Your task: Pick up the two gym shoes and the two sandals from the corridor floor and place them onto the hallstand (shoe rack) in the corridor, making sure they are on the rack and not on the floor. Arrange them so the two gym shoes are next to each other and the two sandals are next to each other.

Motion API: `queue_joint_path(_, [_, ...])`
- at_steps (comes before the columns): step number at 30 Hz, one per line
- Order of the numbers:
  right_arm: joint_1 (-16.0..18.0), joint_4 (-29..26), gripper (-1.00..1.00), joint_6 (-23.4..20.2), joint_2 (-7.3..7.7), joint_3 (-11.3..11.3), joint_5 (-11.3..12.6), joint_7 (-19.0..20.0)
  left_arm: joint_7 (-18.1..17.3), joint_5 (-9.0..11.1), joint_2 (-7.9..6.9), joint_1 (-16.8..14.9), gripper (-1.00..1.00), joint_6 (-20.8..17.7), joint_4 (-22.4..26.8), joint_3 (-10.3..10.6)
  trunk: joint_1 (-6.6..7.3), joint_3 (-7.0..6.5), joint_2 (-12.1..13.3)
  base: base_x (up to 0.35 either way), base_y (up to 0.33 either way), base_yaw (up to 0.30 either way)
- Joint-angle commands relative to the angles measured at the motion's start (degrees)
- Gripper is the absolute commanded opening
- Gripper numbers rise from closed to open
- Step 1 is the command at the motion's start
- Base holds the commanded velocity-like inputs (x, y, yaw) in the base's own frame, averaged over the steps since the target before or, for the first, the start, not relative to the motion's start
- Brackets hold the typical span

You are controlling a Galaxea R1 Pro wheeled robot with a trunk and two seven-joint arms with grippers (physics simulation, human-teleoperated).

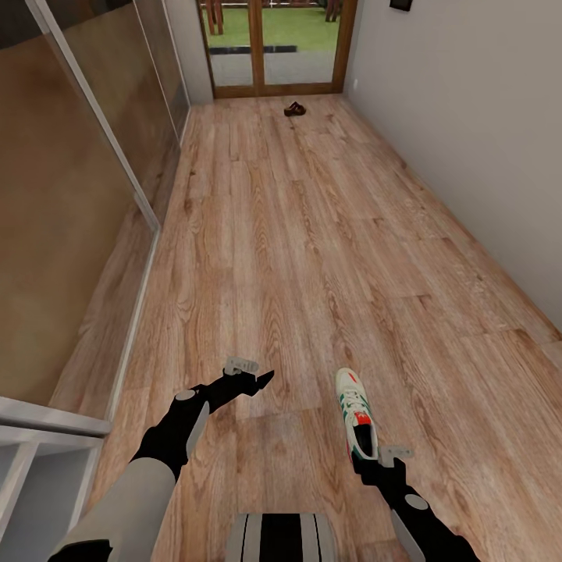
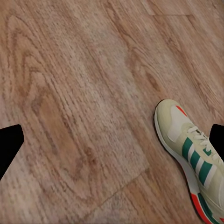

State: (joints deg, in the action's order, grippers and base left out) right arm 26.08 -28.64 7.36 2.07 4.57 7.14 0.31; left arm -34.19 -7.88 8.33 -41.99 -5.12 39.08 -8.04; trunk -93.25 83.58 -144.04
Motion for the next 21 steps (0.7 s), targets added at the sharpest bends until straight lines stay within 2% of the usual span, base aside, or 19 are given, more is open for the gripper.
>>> queue_joint_path(1, [0.0,0.1,1.00,0.2,0.07,0.4,0.6,0.0,-0.5,-0.5,0.11,0.0,1.00,-0.4,0.1,-0.5,0.01,0.04,0.0,0.000,0.000,0.000])
queue_joint_path(7, [0.0,0.1,1.00,0.2,0.05,0.4,0.5,0.1,-0.6,-0.5,0.04,0.0,1.00,-0.4,0.1,-0.4,0.01,0.04,0.0,0.000,0.000,0.000])
queue_joint_path(10, [0.0,0.0,1.00,0.2,0.06,0.4,0.5,0.1,-0.5,-0.5,0.02,0.0,1.00,-0.6,0.1,-0.4,-0.07,0.70,-0.1,0.000,0.000,0.000])
queue_joint_path(21, [0.0,0.0,1.00,0.2,0.12,0.2,0.6,0.1,-0.4,-0.5,0.02,0.0,1.00,-0.1,0.1,-0.5,-0.07,0.70,-0.1,0.000,0.000,0.000])
